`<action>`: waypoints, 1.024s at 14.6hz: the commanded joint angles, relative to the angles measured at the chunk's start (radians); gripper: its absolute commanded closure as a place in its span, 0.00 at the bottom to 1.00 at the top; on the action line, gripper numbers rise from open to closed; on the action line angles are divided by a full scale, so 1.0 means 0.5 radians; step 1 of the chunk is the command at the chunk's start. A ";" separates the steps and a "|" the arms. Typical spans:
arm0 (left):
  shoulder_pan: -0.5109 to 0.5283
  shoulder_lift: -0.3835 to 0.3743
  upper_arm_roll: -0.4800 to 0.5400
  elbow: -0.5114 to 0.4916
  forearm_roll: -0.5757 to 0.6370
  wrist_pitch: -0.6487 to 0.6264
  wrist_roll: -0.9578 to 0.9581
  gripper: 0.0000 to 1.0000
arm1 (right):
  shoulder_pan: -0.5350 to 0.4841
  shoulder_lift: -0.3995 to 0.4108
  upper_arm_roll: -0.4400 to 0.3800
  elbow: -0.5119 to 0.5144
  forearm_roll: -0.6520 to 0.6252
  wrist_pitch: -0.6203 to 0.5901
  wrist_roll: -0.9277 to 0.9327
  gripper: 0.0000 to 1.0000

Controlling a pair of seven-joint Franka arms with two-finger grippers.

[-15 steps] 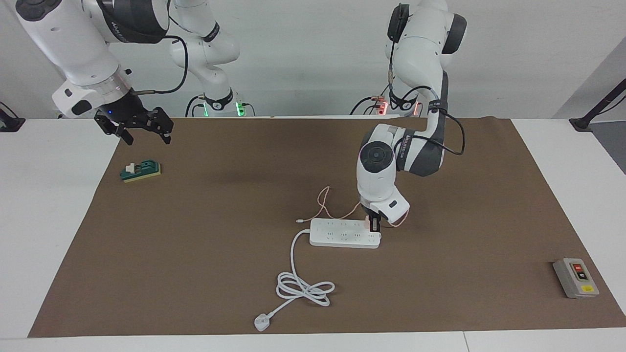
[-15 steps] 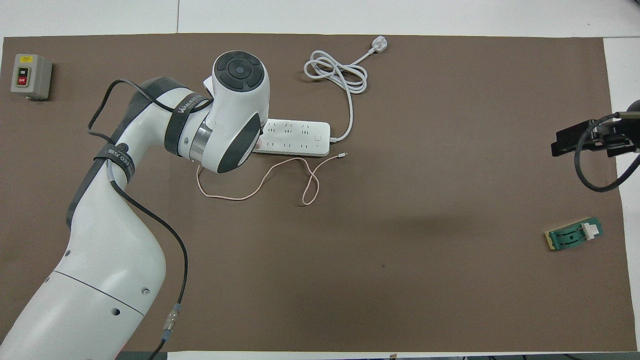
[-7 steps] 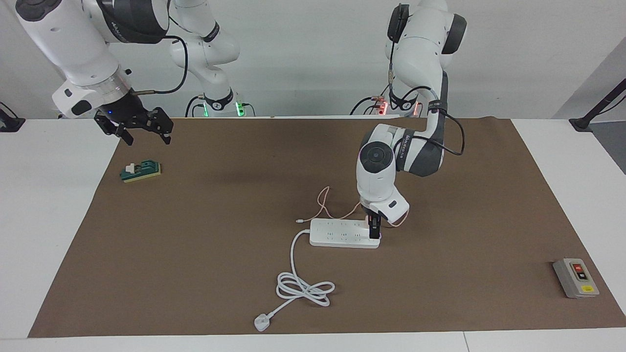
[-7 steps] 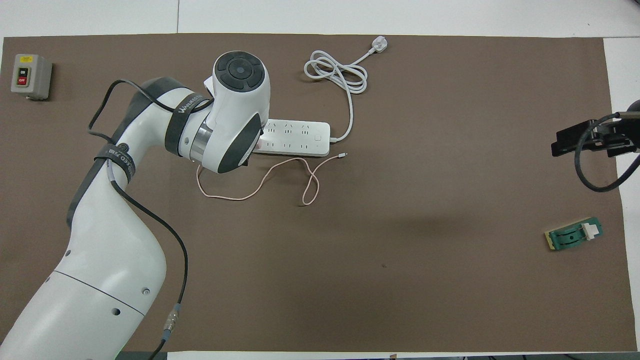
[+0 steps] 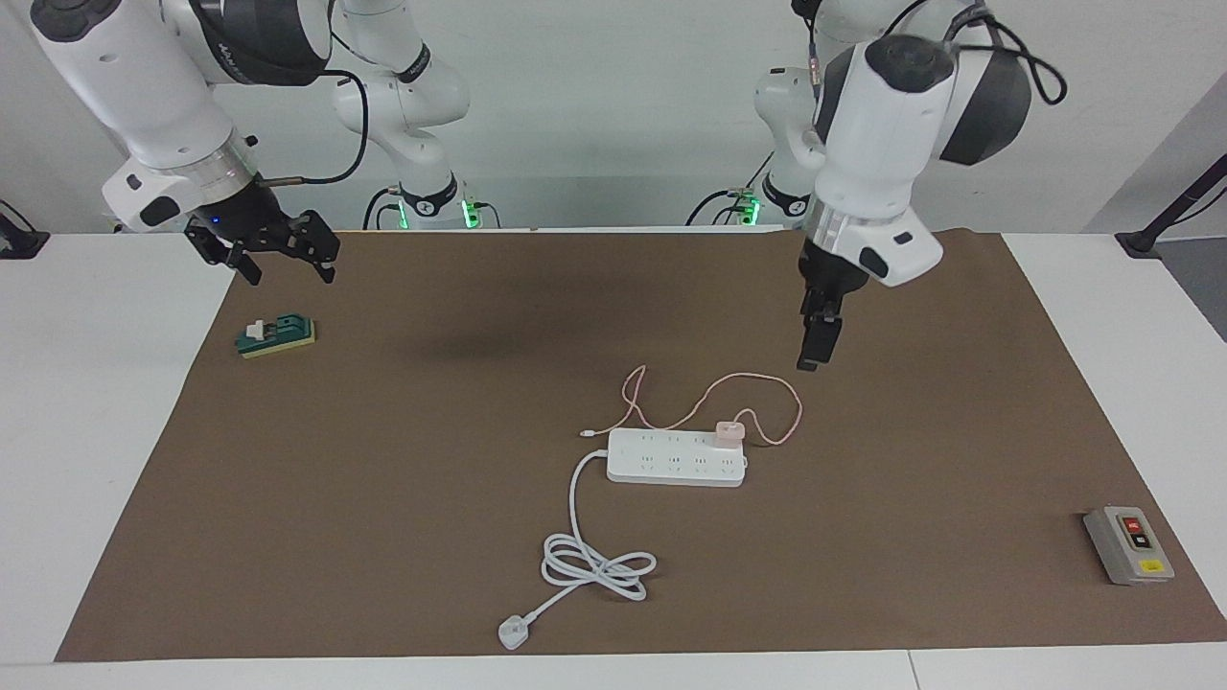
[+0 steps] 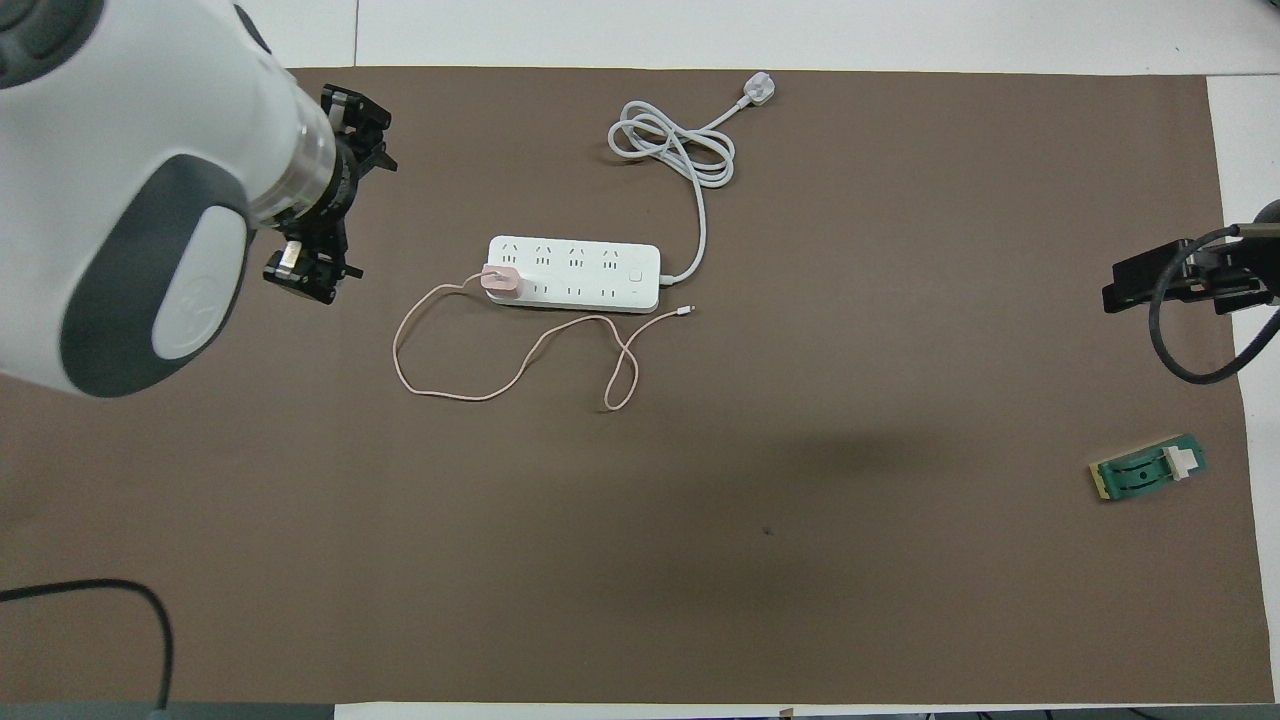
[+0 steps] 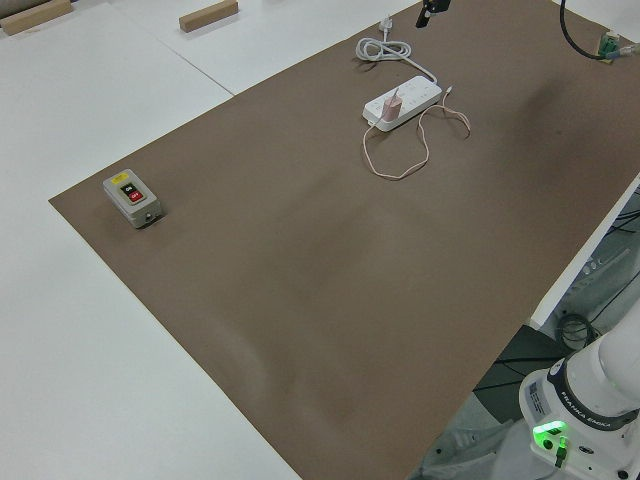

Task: Plug charger into power strip
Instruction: 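Open the left gripper and lift it away from the charger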

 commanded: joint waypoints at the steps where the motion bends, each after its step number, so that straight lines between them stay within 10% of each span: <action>1: 0.076 -0.019 -0.005 -0.060 -0.040 -0.069 0.372 0.02 | -0.013 -0.025 0.013 -0.015 -0.021 -0.025 0.030 0.00; 15: 0.453 -0.022 -0.011 -0.056 -0.036 0.004 3.103 0.00 | -0.013 -0.025 0.013 -0.015 -0.021 -0.025 0.030 0.00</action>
